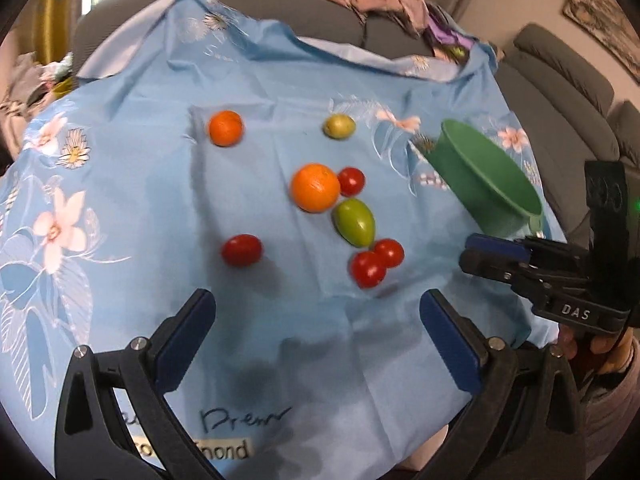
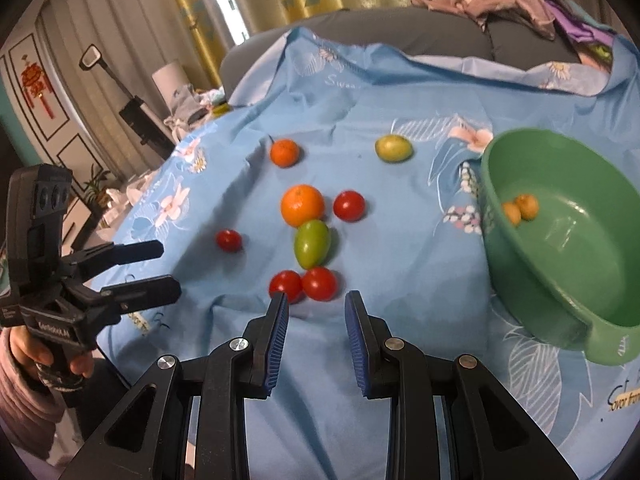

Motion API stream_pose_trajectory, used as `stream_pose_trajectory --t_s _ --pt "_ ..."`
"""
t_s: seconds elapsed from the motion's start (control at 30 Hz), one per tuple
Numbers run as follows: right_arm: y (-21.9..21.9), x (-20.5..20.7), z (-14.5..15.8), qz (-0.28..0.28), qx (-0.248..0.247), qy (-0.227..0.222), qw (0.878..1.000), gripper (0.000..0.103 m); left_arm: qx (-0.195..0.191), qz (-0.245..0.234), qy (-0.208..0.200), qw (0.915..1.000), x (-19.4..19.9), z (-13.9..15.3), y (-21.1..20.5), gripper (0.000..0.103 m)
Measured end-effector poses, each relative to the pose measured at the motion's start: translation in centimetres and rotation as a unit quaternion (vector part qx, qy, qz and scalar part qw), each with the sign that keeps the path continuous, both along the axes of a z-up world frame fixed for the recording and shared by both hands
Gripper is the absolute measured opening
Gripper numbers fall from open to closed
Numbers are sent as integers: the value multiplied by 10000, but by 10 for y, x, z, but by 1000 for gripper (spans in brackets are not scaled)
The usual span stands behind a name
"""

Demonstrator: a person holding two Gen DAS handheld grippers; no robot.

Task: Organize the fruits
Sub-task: 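Withdraw both open tools from the bowl back toward the remaining fruits, then grasp a red cherry tomato with the left tool while the right tool grasps another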

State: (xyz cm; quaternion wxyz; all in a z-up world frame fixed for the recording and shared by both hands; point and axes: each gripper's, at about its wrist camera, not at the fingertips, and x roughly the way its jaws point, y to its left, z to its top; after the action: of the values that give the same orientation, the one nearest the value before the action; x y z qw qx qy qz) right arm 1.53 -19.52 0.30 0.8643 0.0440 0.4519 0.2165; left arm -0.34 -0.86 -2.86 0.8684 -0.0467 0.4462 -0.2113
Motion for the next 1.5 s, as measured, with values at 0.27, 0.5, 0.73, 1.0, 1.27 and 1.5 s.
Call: stream_pose_trajectory --t_s 0.27,0.5,0.73,1.0,1.27,1.5 --pt "2 15 -19 110 18 297 9995 29 334 -458 77 9984 16 -10 -32 102" --pt "11 30 -29 359 -26 407 9985 31 696 -674 150 9952 29 -21 -46 101" --pt "15 44 -41 542 -104 575 9968 34 842 -795 239 9930 41 -28 -54 91" --pt "22 55 -43 918 -153 614 9938 34 934 -911 298 9910 48 -31 -54 82" --pt "35 61 -48 1352 -442 584 9881 31 891 -912 418 9910 53 -35 -51 79" --pt "10 52 -34 853 -63 342 9957 30 917 -957 454 9901 56 -39 -59 69"
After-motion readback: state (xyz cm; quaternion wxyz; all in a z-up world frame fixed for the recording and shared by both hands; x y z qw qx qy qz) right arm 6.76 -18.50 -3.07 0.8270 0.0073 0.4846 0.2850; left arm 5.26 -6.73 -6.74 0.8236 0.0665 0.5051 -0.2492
